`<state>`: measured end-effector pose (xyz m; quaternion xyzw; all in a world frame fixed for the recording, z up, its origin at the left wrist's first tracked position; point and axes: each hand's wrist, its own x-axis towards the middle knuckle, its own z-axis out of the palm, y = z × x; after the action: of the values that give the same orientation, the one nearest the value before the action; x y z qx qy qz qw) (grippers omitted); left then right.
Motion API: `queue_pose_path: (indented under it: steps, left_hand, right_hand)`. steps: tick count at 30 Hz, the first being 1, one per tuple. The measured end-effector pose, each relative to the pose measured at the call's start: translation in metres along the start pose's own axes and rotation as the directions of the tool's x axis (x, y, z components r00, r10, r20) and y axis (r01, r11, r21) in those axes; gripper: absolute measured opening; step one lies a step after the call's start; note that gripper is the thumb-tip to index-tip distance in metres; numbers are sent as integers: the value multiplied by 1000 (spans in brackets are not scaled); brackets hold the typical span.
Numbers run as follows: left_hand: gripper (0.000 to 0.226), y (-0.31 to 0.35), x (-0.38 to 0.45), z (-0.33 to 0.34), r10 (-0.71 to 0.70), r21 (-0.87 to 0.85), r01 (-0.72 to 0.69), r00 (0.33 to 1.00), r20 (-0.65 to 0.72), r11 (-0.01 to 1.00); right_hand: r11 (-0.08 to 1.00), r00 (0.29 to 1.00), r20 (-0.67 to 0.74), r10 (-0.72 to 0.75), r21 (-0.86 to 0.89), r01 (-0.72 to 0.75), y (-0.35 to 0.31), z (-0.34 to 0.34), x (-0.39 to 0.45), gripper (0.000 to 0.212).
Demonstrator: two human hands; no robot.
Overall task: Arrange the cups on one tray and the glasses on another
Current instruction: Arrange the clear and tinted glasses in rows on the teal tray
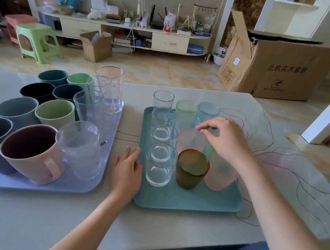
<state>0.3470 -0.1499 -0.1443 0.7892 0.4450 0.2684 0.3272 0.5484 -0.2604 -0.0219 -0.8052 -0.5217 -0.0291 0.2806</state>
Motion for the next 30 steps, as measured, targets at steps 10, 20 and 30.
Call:
queue_pose_path:
  steps: [10, 20, 30]
  left_hand:
    - [36, 17, 79, 3, -152, -279, 134, 987, -43, 951]
    - [38, -6, 116, 26, -70, -146, 67, 997, -21, 987]
    - [33, 0, 114, 24, -4, -123, 2, 1000, -15, 992]
  right_hand:
    - [985, 979, 198, 53, -174, -18, 6, 31, 74, 19]
    - [997, 960, 274, 59, -71, -41, 22, 46, 84, 18]
    - [998, 943, 328, 60, -45, -48, 14, 46, 84, 16]
